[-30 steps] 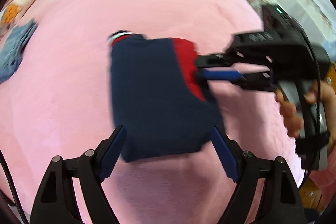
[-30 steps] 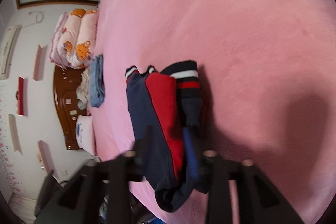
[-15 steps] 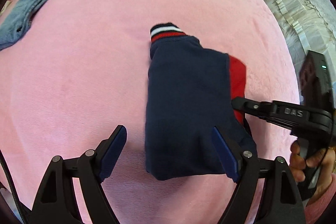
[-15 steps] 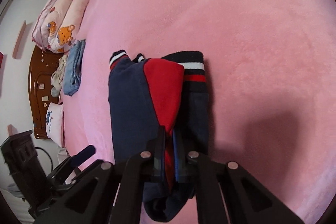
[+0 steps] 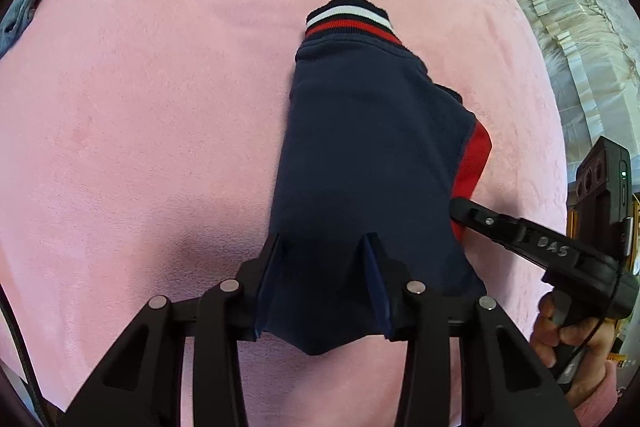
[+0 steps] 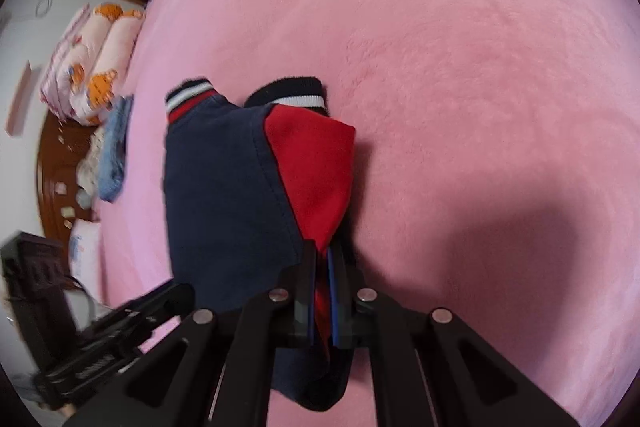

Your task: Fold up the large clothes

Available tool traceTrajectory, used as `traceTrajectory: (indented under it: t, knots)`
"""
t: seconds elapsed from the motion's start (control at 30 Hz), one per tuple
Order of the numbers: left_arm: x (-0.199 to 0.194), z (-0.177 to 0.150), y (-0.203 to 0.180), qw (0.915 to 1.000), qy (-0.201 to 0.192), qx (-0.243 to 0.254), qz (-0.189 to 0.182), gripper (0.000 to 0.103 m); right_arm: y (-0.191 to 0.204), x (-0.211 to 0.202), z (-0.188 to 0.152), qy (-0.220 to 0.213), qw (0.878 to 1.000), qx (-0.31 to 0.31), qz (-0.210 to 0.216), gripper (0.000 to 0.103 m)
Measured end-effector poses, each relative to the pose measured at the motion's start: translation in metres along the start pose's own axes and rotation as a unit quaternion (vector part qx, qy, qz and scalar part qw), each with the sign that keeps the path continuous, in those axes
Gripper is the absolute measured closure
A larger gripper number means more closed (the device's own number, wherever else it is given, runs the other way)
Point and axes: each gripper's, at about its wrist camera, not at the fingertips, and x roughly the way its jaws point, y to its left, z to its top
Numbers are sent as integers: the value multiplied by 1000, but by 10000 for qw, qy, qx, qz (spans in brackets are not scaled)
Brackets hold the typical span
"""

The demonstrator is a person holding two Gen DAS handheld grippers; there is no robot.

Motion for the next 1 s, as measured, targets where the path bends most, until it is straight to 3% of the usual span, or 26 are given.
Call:
traceTrajectory:
  t: [0.23,0.33,0.53,0.6,0.7,0.83,0.87,0.9,1.0]
  knots:
    - [28,-3,-7,9989,-33,-53,466,67,1,19,-8,-318,9983,-8,-485,99]
    - [26,-4,-7,9987,-176,-141,448,68,11,16,-15,-633,9949,-66,-788,99]
    - [-5,-18,-16,9974,-572,210,392,78,12,-25,-33,-1451,9872,-3,-659,94]
    - [-16,-23,-15,9977,-625,185,206,78,10,-44,-43,-1765,9802,-8,-894,94]
    - [-34,-31,-17,9969,-659,306,-306,78,9,-66,-58,-1961,9780,-187,-684,94]
    - [-32,-36,-28,9946,-460,679,-638,81,27,-76,-76,-1827,9793,-855,-147,94]
    - [-30,-36,-29,9938,-404,732,-728,85,34,-73,-79,-1780,9782,-1055,-170,94]
    - [-28,-36,-30,9933,-344,775,-781,96,42,-69,-82,-1711,9768,-1268,-240,94]
    - [-21,-37,-31,9923,-261,863,-852,98,61,-44,-88,-1432,9769,-1578,-171,99]
